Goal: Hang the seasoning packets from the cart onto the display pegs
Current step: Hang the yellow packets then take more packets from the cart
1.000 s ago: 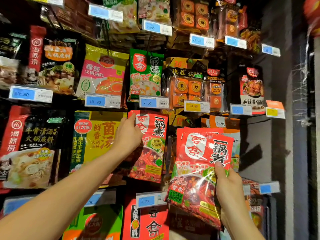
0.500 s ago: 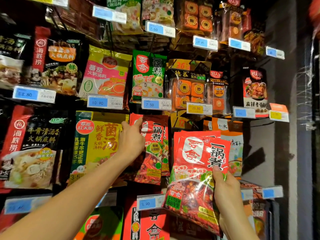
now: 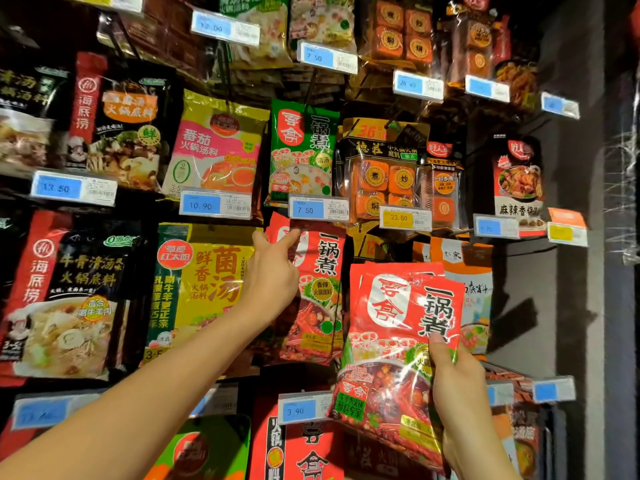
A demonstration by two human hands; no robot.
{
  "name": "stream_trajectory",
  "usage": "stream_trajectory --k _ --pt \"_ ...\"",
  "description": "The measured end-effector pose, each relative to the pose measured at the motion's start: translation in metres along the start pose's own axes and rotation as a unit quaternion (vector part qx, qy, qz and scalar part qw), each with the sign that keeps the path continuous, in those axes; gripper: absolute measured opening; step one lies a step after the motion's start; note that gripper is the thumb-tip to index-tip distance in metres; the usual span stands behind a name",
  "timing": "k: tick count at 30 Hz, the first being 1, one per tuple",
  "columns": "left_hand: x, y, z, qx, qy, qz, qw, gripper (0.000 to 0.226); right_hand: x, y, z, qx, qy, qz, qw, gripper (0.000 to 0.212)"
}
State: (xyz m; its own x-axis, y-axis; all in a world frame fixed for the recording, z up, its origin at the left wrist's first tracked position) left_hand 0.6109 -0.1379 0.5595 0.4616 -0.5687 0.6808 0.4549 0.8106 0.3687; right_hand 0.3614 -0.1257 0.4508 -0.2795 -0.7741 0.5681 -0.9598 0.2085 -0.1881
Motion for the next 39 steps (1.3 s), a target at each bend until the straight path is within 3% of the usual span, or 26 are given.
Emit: stream_trajectory --k 8,16,23,26,30,32,34,36,38,39 --pt "-0.004 0.006 0.013 0.145 -0.064 0.038 0.987 0.075 -0.001 -0.002 -0.007 0.01 0.012 -0.001 1.0 0.016" --pt "-0.003 0.011 0.025 0.239 -0.078 0.067 0.965 0.041 -0.001 -0.002 -0.01 0.011 0.022 -0.012 1.0 0.013" --pt "-0.001 -0.002 -0.003 0.199 -0.049 0.028 0.978 0.068 -0.001 0.005 -0.006 0.011 0.016 0.005 1.0 0.019" --pt "0.004 -0.01 -0.005 0.211 -0.03 0.031 0.976 0.068 0.0 0.006 -0.009 0.011 0.022 0.009 1.0 0.017" --pt "0.002 -0.013 -0.005 0.364 -0.048 0.046 0.929 0.057 -0.006 0.005 -0.011 0.004 0.024 0.0 1.0 0.016" --pt "-0.008 -0.005 -0.002 0.406 -0.063 0.08 0.908 0.04 -0.008 0.005 -0.011 0.003 0.029 0.0 1.0 0.017" --pt "-0.027 0.001 -0.003 0.286 -0.096 0.106 0.947 0.03 -0.011 0.002 -0.011 0.008 0.038 0.004 0.999 0.019" --pt "-0.053 0.002 0.0 0.033 -0.095 -0.012 0.995 0.033 -0.016 -0.008 -0.015 0.012 0.048 0.005 0.999 0.037" --pt "-0.077 -0.005 0.002 -0.18 -0.038 -0.184 0.966 0.03 -0.017 -0.016 -0.011 0.024 0.059 0.011 0.998 0.068" --pt "-0.085 -0.011 0.001 -0.215 -0.021 -0.226 0.95 0.039 -0.017 -0.021 -0.009 0.038 0.063 0.011 0.997 0.063"
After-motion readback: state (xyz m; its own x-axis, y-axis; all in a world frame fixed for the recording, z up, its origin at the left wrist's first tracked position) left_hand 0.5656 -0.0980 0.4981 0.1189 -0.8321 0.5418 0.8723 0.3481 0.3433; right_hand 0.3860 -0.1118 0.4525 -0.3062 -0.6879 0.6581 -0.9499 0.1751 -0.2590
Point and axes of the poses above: each hand's wrist, its own x-axis towards the middle knuckle, its own y-axis out of the back of the hand, z = x × y, the point moved 2 cm from there along x, towards the middle knuckle, and after that the axes turned 12 degrees about y, right-handed, at the moved point
